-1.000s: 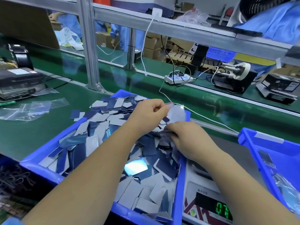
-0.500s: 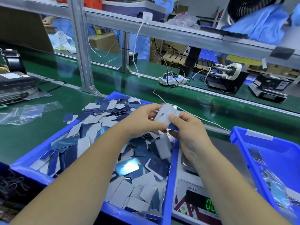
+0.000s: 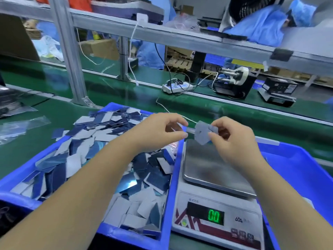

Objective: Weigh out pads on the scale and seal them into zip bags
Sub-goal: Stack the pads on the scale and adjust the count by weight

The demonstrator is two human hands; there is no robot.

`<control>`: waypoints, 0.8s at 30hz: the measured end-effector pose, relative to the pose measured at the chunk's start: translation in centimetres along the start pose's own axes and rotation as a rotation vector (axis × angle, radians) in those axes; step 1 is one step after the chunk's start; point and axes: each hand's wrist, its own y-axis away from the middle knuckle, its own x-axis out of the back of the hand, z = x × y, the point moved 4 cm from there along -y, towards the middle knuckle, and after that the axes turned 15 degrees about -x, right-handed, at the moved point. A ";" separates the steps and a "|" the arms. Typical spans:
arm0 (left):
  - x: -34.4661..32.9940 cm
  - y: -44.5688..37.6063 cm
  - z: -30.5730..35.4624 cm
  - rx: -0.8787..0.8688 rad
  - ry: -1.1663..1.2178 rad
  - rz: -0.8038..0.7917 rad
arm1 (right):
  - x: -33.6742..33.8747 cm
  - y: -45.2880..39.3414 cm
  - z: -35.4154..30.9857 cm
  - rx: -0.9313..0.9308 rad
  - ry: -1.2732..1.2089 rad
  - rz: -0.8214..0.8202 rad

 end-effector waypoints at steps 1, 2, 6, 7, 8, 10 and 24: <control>-0.1 -0.3 1.1 -0.041 -0.035 0.004 | 1.0 0.4 0.6 0.088 0.108 0.018; -0.4 -0.7 2.1 -0.076 -0.043 0.004 | 1.5 0.8 1.2 0.159 0.215 -0.001; -3.6 -2.4 4.8 -0.152 -0.082 -0.052 | 1.9 2.3 3.7 0.172 0.307 -0.246; -4.6 -2.7 4.9 -0.173 -0.073 -0.056 | 2.0 2.5 4.1 0.138 0.281 -0.304; -5.3 -3.0 4.6 -0.187 -0.068 -0.053 | 2.1 2.5 4.5 0.106 0.256 -0.356; -6.1 -3.0 3.4 -0.162 -0.089 -0.036 | 2.3 2.5 4.9 0.035 0.196 -0.466; -3.0 -0.3 -3.7 0.382 -0.364 -0.223 | 2.6 0.1 8.3 -0.167 -0.050 -0.069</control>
